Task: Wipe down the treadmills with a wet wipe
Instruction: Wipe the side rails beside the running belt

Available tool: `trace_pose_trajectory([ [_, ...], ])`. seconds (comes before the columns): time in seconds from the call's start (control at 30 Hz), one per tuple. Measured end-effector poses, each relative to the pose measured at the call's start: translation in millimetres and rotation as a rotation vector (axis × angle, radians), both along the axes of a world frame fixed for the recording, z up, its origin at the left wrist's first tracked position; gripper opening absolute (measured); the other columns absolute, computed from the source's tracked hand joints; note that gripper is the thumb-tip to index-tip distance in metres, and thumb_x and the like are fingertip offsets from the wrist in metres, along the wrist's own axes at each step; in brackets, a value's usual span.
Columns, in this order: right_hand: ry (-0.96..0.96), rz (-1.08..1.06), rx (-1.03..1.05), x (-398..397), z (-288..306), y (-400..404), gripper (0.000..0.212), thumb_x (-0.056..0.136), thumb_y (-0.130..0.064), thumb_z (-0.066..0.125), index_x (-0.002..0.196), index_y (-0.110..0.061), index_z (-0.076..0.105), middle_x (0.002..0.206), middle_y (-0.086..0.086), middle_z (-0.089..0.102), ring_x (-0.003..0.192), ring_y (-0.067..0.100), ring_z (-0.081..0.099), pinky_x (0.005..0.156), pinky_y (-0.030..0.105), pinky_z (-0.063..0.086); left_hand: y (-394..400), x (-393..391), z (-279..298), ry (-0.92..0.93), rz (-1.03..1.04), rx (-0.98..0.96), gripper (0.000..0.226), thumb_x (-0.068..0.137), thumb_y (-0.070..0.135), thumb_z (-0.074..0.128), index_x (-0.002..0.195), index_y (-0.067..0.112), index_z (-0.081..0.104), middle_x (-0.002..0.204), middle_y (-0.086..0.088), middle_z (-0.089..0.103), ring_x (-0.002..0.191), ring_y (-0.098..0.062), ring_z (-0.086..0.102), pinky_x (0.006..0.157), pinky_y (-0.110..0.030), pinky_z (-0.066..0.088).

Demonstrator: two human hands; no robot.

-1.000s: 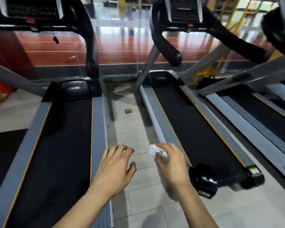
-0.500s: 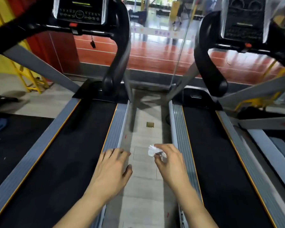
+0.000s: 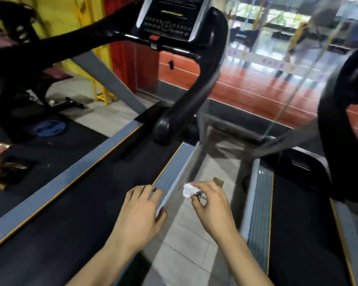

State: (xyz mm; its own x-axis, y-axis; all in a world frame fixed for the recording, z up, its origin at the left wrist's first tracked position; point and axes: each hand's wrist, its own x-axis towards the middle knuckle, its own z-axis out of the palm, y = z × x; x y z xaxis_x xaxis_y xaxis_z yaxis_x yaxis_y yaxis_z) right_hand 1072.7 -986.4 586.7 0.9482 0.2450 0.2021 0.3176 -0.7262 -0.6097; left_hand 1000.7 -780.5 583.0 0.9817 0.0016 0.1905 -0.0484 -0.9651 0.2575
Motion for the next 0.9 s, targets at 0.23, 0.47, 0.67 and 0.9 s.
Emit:
trace_pose_trajectory([
  [0.23,0.072,0.343,0.003,59,-33,22,0.036,0.09,-0.018,0.067,0.121,-0.037,0.066,0.112,-0.022,0.055,0.104,0.006,0.055,0.095,0.032,0.048,-18,-2,-27,0.054,0.311,-0.039,0.039,0.086,0.046,0.042,0.108,0.026,0.067,0.108,0.005,0.063,0.105,-0.024,0.06,0.093,-0.038,0.046],
  [0.47,0.162,0.609,0.002,69,-96,62,0.036,0.089,-0.016,0.065,0.122,-0.031,0.066,0.113,-0.014,0.06,0.104,0.011,0.06,0.094,0.04,0.05,-20,-35,-85,0.22,0.542,-0.014,0.044,0.086,0.047,0.042,0.113,0.021,0.065,0.11,-0.001,0.062,0.105,-0.03,0.059,0.092,-0.043,0.045],
  [0.67,0.213,0.711,-0.087,74,-160,101,0.034,0.091,-0.02,0.065,0.123,-0.032,0.066,0.112,-0.014,0.059,0.102,0.011,0.058,0.089,0.035,0.051,-3,-46,-147,0.265,0.67,-0.059,0.044,0.086,0.046,0.04,0.11,0.018,0.065,0.111,-0.004,0.063,0.105,-0.031,0.058,0.094,-0.043,0.042],
  [0.9,0.264,0.705,-0.08,83,-251,150,0.035,0.093,-0.017,0.066,0.124,-0.032,0.066,0.115,-0.014,0.06,0.101,0.005,0.059,0.086,0.015,0.045,31,-35,-240,0.302,0.724,-0.137,0.049,0.09,0.047,0.033,0.114,0.017,0.063,0.115,-0.005,0.061,0.111,-0.031,0.055,0.101,-0.045,0.041],
])
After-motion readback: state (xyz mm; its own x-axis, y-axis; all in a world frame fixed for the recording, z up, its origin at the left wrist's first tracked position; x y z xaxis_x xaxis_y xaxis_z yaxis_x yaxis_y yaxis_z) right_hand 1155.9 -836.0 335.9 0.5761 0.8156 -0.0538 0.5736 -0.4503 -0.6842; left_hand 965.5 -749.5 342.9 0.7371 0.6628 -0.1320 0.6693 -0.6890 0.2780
